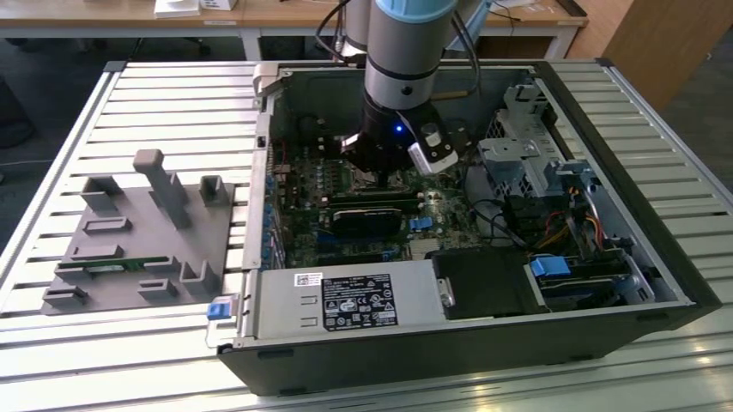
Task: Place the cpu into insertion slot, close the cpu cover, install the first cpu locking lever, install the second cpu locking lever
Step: 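Install the second cpu locking lever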
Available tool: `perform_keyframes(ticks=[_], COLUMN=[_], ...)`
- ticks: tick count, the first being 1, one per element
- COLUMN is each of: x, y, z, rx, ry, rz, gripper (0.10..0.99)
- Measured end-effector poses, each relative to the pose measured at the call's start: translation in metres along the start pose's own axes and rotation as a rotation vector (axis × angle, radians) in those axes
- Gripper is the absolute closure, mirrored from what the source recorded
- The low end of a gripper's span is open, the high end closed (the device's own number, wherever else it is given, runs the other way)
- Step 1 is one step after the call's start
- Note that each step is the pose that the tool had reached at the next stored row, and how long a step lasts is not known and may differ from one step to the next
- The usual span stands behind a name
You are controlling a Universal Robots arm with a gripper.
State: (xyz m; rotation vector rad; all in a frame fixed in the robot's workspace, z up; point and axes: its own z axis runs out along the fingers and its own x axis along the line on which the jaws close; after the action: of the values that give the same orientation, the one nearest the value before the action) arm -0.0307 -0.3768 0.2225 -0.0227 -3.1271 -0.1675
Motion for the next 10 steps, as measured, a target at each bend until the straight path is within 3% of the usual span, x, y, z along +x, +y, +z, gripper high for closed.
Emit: perform_keyframes(ticks=[10], x=[0.0051], y=[-0.0035], z=[-0.0001], rx=[-0.011], ry=[0.0002], rz=[0.000], gripper=[0.980])
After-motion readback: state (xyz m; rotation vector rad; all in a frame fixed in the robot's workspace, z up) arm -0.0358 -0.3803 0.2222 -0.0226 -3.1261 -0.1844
